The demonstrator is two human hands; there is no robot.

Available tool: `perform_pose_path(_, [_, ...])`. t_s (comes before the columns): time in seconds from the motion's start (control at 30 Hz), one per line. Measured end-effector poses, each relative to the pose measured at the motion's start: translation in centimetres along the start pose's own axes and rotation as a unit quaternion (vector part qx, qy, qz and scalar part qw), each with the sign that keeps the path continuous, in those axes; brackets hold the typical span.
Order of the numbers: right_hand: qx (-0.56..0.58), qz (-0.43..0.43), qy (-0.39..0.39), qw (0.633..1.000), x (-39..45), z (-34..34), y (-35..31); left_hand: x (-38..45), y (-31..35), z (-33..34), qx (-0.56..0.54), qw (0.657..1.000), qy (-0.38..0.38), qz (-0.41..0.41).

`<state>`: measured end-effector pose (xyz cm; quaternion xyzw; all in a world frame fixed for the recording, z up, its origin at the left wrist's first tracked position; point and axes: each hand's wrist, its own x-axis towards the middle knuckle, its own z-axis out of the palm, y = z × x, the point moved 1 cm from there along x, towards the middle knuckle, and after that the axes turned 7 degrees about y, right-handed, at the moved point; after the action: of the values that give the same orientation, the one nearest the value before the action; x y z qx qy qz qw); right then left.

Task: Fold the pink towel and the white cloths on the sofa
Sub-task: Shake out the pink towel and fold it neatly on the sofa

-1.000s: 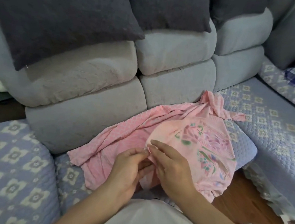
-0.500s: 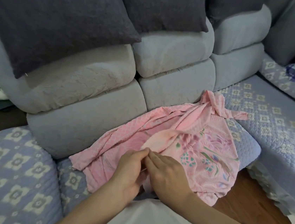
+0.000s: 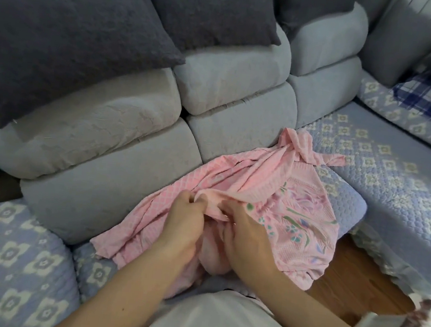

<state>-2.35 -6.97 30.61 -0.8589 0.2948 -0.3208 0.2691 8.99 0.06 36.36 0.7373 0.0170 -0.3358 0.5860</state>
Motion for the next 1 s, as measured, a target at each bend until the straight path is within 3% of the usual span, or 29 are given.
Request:
perform_pose_path(0.17, [-0.087,0.021,0.027,0.996,1.9,-2.3,3.5,-0.7,3.8,-0.6,0.114,0.977,-0.058,0.172])
perform_pose_path(0.27, [-0.091,-0.003,0.055,0.994,3.1,-4.0,4.0,-1.3,6.2,-0.8,0.206,0.937,-0.026,0.282])
perform_pose_path(0.33, [-0.082,-0.034,0.066,0.994,3.8,-5.2,4.4,-1.7,7.6,-0.7,0.199,0.927,-0.028,0.317])
perform_pose_path(0.43, [-0.101,-0.124,0.088,0.983,4.7,-7.6,4.8,-2.6,9.8,-0.4,0.159,0.942,-0.102,0.277])
perform_pose_path(0.53, [-0.175,-0.274,0.099,0.94,4.9,-9.5,4.9,-3.6,11.9,-0.3,0.112,0.959,-0.17,0.196])
perform_pose_path(0.6, [-0.203,-0.3,0.082,0.928,4.9,-10.1,5.7,-4.0,12.9,-0.4,0.098,0.96,-0.196,0.177])
perform_pose_path(0.83, [-0.129,-0.073,0.024,0.989,1.5,-7.3,7.6,-4.1,14.5,-0.6,0.034,0.959,-0.235,0.155])
perform_pose_path(1.0, [-0.099,0.044,0.068,0.992,0.8,-5.5,6.7,-5.2,15.4,-0.5,0.008,0.953,-0.253,0.164])
